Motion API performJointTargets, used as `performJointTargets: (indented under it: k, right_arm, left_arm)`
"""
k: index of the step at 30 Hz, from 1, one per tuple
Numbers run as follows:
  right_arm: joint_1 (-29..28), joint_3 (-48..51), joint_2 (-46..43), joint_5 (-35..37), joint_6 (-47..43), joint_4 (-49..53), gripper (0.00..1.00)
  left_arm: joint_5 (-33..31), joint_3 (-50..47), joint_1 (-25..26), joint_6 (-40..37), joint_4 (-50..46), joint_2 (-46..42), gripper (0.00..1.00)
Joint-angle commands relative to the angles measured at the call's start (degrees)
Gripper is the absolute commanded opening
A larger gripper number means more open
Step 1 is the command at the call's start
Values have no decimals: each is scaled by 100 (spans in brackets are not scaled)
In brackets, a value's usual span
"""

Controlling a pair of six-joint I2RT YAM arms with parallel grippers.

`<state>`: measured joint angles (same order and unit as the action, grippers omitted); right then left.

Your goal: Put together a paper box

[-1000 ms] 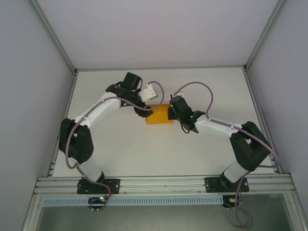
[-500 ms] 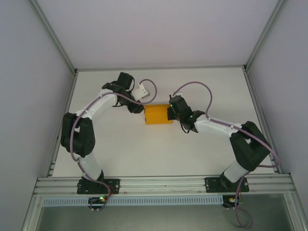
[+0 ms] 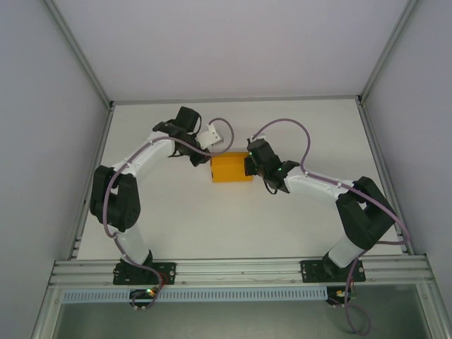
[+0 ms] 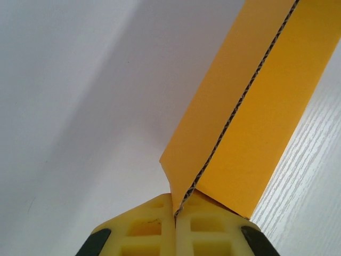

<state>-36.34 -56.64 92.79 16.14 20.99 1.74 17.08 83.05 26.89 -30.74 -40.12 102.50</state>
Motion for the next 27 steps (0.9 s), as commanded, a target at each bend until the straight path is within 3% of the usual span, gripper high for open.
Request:
performJointTargets:
  k: [1,4,9,15,20,23,27]
  right_arm:
    - [-187,277,354,-254,32,1350,0]
    - [-301,251,416,151,219,1453,0]
    - [-500,206,519,1053,827,1748,0]
    - [-721,151,704,1917,1260,2069,0]
    - [-796,102,750,2192,1258,2175,0]
    - [-860,116,771,2255,1230,2147,0]
    - [-899,153,789,2253,1246,2103,0]
  left_arm:
    - [22,198,97,472,4,-93,0]
    - [-71,115,231,1039,117,-149,0]
    - [-817,231,617,2516,-103,-18,0]
    - [-826,156,726,3724,-309,-118,0]
    - [-131,208,400,4318,-494,-204,0]
    - [633,181,157,4557,-519,-211,0]
    - [649,247,94,4655,-675,-203,0]
